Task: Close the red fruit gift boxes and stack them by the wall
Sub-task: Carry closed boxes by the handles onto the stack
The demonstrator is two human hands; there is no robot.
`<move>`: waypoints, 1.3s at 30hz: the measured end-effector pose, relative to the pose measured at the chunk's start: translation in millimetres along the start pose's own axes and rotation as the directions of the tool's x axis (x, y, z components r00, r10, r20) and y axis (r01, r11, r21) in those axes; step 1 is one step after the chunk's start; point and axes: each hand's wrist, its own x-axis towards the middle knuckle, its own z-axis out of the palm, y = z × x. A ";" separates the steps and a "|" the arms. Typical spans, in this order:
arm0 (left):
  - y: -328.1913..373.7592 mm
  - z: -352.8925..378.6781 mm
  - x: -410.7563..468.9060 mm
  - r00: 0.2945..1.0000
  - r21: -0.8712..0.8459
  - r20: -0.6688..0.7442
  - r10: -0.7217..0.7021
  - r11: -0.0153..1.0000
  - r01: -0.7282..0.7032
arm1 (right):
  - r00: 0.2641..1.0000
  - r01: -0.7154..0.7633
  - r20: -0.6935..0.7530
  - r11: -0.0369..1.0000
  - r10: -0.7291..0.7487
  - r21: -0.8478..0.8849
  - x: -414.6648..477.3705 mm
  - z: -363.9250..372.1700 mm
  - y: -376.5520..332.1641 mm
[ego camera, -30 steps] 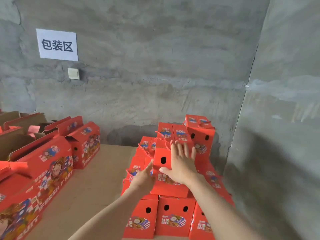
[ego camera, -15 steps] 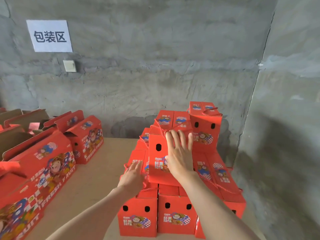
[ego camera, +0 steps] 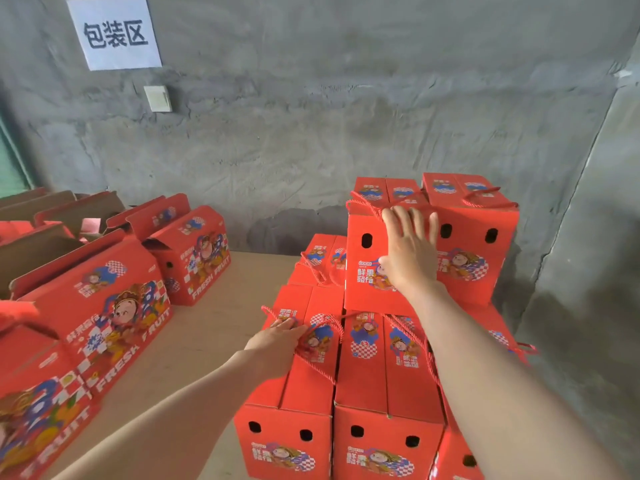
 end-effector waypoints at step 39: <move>22.5 29.7 -80.6 0.951 -0.096 -0.308 0.019 0.994 -0.051 | 0.829 -0.184 0.559 0.950 0.013 0.251 -138.5 16.7 -105.7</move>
